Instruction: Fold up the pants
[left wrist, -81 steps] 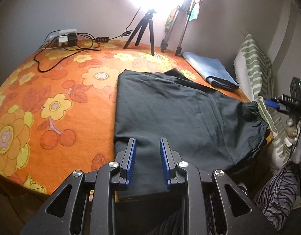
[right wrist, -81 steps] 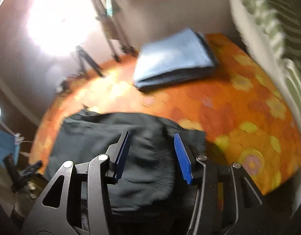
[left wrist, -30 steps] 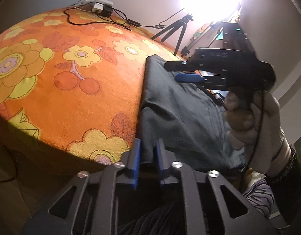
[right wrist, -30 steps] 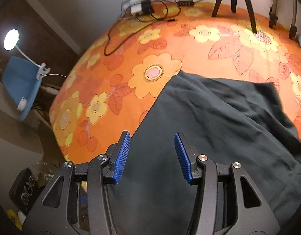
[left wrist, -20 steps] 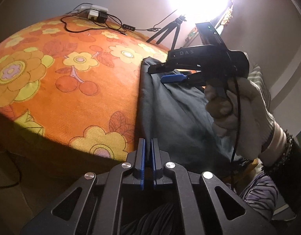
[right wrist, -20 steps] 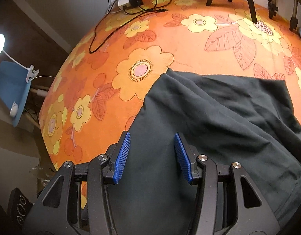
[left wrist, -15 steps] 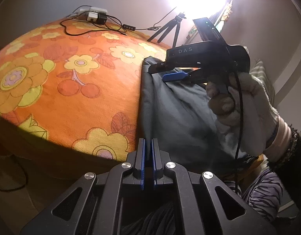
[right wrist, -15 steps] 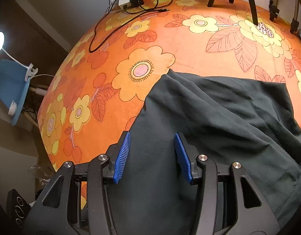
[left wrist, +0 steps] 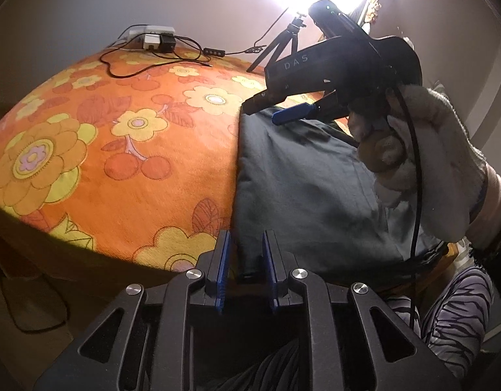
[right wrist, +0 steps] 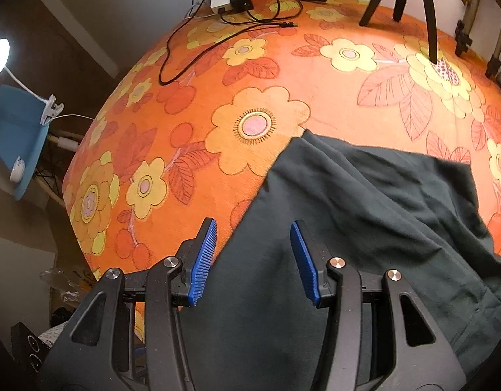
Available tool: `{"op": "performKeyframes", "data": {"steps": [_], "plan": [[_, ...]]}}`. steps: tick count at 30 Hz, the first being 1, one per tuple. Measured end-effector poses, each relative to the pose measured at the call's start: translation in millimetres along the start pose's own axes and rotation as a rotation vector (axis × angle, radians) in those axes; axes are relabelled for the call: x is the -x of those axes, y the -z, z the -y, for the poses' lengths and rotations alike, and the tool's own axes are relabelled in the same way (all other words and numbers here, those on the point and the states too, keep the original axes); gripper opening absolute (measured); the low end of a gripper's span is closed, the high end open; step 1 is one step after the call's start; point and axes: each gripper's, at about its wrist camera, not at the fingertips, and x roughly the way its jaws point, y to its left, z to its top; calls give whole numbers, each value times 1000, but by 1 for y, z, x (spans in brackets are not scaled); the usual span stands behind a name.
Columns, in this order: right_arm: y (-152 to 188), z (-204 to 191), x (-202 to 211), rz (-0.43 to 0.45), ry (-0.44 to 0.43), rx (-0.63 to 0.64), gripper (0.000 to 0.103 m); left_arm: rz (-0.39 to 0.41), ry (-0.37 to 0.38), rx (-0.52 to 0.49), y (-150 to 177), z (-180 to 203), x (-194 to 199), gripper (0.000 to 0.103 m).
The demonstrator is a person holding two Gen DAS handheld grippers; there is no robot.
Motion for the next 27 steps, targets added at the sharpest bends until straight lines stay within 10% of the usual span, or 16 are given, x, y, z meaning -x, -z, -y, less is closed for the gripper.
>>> {"op": "performKeyframes", "data": {"steps": [4,27], "plan": [[-2,-4,2,-6,15,10,50,-5,1,7,0,-2,0,35],[-19,-36,-30,-145,212,76,51,-51,150,168,-3,-12,-18,38]]}}
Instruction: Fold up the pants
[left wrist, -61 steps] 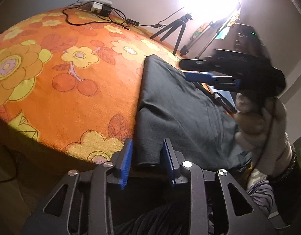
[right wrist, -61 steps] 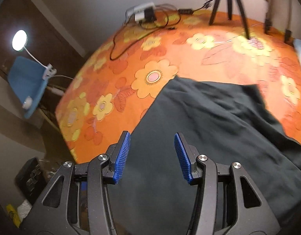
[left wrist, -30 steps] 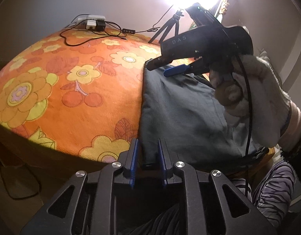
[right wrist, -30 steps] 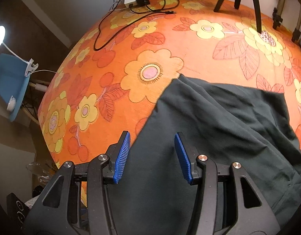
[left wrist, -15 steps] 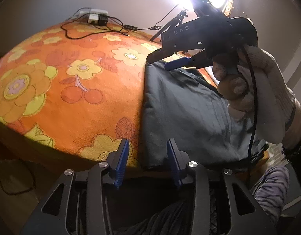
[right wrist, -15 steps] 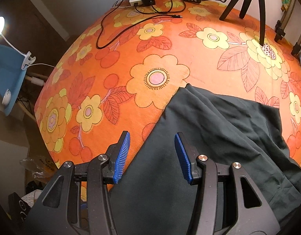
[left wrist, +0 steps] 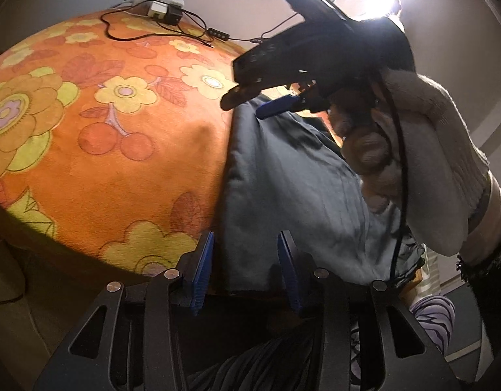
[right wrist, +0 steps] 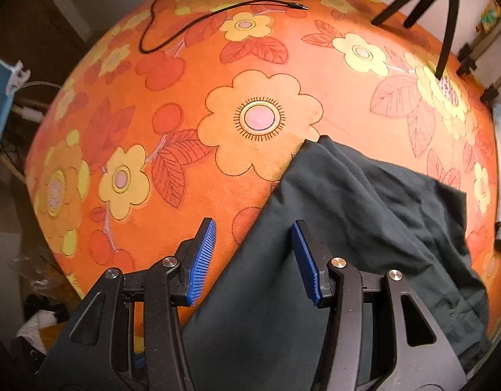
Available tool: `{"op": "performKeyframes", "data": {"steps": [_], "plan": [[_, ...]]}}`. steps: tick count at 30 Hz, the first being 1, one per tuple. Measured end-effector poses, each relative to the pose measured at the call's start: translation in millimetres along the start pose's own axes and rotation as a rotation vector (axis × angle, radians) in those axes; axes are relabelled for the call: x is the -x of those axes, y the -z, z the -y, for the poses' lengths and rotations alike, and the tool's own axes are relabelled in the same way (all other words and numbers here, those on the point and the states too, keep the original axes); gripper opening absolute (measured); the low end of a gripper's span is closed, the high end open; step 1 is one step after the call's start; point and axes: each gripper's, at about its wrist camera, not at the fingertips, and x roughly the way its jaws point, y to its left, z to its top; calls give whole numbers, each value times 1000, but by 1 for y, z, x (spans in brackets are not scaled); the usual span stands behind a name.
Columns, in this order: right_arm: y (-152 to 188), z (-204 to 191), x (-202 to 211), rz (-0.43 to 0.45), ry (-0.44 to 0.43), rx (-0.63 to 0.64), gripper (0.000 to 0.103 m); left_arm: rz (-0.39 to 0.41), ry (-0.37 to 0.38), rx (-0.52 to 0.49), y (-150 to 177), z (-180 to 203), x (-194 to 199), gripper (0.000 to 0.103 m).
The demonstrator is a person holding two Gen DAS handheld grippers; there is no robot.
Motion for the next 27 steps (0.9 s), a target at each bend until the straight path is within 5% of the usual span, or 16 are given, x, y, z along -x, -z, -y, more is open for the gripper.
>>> {"op": "performKeyframes", "data": {"steps": [12,20,22,27], "plan": [[2,-4,-15,-36,80,9,51,11,-27,-36,-7,4,-6,38],[4,4,-11,-34,51,-37,18,9,-41,-62,-13,9,-13,38],[6,8,-7,-29,25,-56,10,12,-41,-62,-13,9,-15,48],[10,24,4,1,-21,-79,6,24,-46,-65,-15,10,-17,53]]}}
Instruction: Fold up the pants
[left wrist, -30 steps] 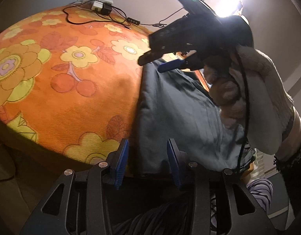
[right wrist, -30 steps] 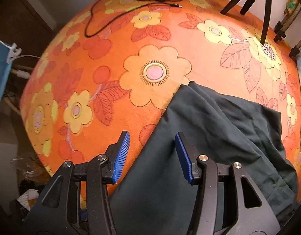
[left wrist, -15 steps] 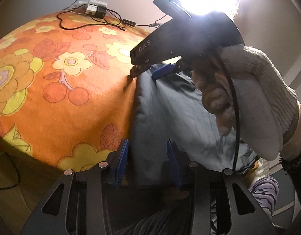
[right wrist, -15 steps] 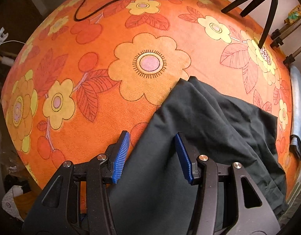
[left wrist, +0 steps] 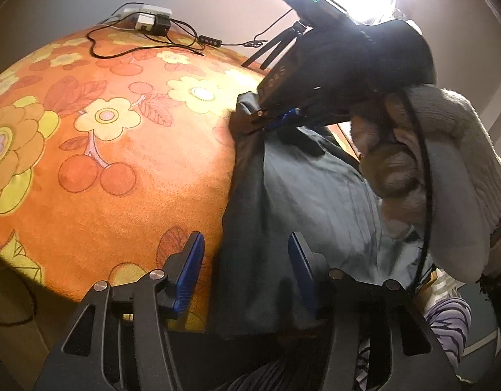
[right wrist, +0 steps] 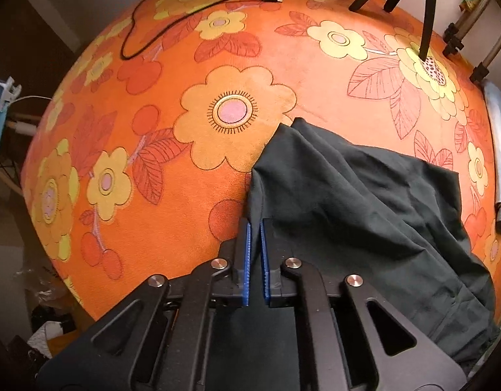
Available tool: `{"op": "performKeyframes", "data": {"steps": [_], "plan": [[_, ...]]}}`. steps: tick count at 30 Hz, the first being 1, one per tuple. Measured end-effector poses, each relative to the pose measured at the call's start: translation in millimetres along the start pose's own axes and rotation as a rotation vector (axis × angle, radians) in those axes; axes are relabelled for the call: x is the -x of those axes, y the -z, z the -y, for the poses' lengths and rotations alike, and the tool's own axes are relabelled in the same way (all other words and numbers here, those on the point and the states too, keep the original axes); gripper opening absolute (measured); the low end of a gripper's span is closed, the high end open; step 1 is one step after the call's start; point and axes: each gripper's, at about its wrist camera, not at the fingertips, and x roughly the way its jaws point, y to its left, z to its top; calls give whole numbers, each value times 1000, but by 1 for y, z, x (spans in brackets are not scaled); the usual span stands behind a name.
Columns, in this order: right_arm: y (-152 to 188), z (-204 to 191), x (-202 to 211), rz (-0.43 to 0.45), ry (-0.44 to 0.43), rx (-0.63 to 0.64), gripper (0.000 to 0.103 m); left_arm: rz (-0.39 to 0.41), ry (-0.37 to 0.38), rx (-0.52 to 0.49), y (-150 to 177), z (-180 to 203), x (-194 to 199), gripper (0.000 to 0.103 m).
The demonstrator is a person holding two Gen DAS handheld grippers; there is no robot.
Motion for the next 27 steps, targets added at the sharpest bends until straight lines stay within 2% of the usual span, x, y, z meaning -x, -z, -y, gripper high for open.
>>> {"op": "performKeyframes", "data": {"steps": [3,5,7,10,14,15,17,18,24,27], "plan": [[-1,6,7,13,-24,-9,6,14,8,1,0,2,-2,52],[-2,5,9,19,-37,-17,6,16,18,5,1,3,-3,47],[-3,8,12,24,-45,-21,5,20,30,9,1,5,-4,25],[0,6,12,26,-42,-22,5,59,36,-1,2,10,0,13],[-5,5,9,13,-56,-13,6,101,41,-43,1,20,8,8],[-6,6,9,8,-56,-9,10,106,40,-51,1,21,9,7],[-10,6,9,9,-49,-3,36,119,47,-66,0,27,11,7],[-12,5,10,16,-44,3,41,124,49,-71,1,28,11,7],[-28,-7,-1,-34,-12,42,43,136,60,-116,2,42,10,7],[-33,-18,-10,-63,58,85,43,142,56,-149,1,49,10,7]]}}
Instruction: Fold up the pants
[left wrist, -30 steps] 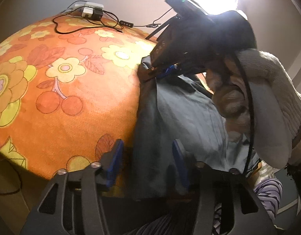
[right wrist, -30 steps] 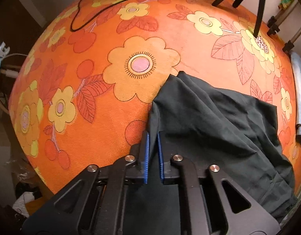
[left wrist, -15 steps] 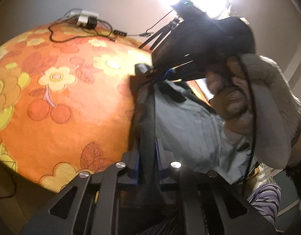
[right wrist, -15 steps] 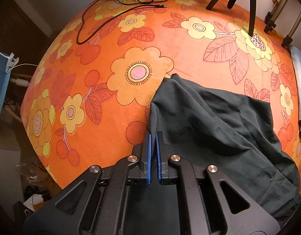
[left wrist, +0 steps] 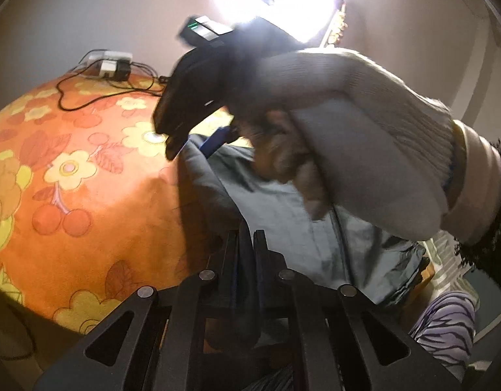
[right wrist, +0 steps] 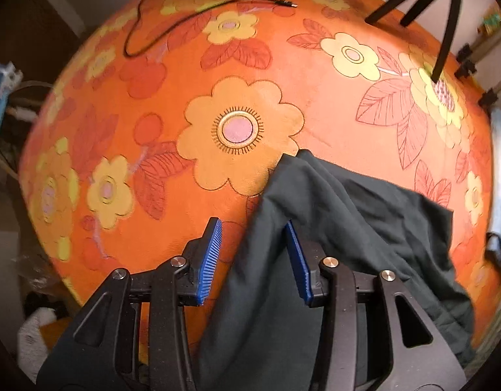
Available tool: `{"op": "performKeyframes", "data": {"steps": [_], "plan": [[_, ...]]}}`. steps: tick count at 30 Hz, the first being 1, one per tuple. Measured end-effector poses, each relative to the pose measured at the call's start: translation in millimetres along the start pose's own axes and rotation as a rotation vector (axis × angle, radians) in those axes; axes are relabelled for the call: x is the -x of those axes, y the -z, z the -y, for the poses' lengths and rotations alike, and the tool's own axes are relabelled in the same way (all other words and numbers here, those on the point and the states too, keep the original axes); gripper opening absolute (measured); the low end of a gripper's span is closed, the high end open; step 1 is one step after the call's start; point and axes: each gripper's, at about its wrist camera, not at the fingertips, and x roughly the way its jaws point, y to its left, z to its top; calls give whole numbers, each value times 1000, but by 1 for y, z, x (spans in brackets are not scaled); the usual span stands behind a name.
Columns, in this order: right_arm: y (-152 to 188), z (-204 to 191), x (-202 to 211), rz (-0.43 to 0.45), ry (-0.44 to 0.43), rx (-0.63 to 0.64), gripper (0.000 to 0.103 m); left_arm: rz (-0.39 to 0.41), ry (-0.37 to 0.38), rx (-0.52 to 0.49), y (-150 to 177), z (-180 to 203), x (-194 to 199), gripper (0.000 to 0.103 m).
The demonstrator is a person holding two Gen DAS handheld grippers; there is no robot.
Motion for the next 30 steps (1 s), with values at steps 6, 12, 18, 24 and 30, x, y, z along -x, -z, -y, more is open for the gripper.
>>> {"op": "performKeyframes", "data": {"steps": [6,12,18,24,30], "plan": [[-1,-3,-8,-13,101,28,34,-6,13,-16,1,2,0,6],[7,26,12,38,16,-57,8,-21,30,-9,4,4,0,6],[23,62,43,114,-92,-133,6,-31,56,-33,4,21,0,6],[42,94,63,172,-154,-202,5,-42,65,-63,4,38,-2,6],[61,125,75,209,-184,-250,4,-50,91,-103,4,60,-2,6]]}}
